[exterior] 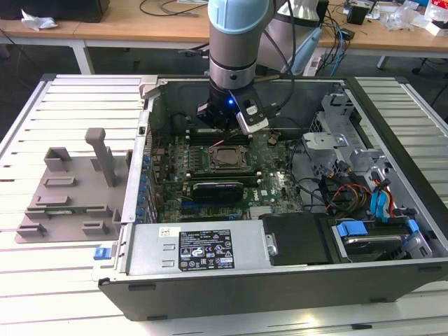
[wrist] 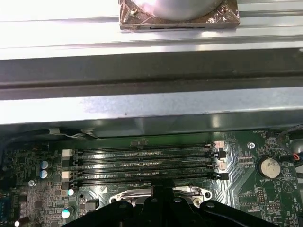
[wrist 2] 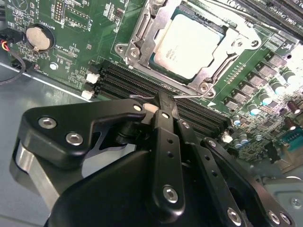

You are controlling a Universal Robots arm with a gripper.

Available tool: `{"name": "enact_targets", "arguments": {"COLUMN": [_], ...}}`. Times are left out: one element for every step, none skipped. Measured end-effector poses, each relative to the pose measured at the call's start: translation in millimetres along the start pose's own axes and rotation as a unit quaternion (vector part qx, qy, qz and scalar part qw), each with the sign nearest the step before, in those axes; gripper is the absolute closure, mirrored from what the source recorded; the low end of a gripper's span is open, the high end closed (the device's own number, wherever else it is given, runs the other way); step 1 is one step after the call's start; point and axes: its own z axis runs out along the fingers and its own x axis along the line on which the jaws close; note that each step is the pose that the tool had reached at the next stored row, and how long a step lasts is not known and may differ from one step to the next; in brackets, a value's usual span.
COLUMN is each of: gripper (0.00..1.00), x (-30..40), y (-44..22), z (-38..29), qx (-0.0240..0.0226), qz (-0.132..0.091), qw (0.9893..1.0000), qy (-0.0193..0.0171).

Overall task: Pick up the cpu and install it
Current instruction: 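Install the first cpu locking lever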

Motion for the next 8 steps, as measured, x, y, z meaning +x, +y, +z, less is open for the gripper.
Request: {"name": "enact_targets", "arguments": {"gripper": [0.89,0.89,0.89,0.89,0.89,0.89,0.89,0.89], "x": [0.1,0.2,0.2,0.2,0.3,0.3,0.3,0.3], "y": [0.3,0.6,0.7,0.7,0.5,0.5,0.5,0.5], "z": [0.3,0.5,0.8,1.3,2.5,2.5,2.6,2.6], "qx": [0.0000,0.0002,0.0004,0.0009,0.0024,0.0026,0.0026,0.0025], "qz": [0.001,0.001,0.001,0.002,0.003,0.003,0.003,0.003], "qw": [1.0000,1.0000,1.0000,1.0000,1.0000,1.0000,1.0000,1.0000], "qy": [-0.0001,-0.0002,-0.0003,-0.0004,-0.0006,-0.0007,-0.0008,-0.0008]}}
